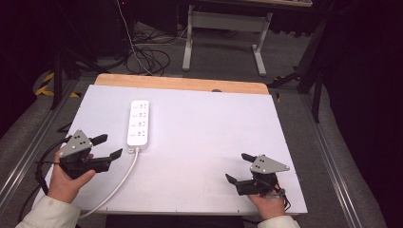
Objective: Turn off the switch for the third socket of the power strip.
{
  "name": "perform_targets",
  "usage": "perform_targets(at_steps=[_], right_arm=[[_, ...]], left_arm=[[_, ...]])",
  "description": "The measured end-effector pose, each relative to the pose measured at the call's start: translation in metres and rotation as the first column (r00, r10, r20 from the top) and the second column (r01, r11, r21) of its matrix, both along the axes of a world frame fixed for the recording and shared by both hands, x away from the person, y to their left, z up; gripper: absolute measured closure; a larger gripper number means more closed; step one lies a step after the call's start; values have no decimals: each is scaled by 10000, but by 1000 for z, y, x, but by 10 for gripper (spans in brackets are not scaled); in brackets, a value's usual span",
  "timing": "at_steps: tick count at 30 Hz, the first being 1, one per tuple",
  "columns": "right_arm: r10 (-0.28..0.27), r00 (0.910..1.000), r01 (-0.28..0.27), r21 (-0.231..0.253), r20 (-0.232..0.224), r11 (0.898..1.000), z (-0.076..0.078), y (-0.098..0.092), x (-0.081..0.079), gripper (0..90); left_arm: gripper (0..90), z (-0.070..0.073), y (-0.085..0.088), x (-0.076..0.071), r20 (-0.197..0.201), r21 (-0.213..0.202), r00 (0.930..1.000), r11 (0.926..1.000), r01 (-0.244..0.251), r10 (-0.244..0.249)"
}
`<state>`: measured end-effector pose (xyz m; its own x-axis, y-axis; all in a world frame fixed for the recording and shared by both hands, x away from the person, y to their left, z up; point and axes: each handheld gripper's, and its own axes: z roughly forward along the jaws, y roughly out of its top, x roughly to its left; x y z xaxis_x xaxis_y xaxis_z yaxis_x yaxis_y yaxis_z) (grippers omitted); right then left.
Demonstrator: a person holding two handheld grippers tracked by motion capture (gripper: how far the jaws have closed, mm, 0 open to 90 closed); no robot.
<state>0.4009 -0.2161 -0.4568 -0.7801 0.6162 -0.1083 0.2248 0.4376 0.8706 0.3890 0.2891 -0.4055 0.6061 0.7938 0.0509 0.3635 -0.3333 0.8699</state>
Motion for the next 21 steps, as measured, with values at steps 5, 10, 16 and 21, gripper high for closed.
perform_targets(at_steps=[5,10,16,21], right_arm=[[-19,10000,19,18,-15,10000,0,0,0,109],[21,10000,-21,31,-3,10000,0,0,0,109],[25,10000,-25,73,-12,10000,0,-1,0,109],[-12,10000,12,81,33,10000,0,-1,0,104]], left_arm=[[325,3,0,6,-35,-44,10000,10000,-89,89],[328,11,-2,15,57,-44,9999,9999,-155,155],[332,17,-5,22,150,163,9998,9998,-94,91],[328,19,-9,28,-41,246,10000,9997,-13,14]])
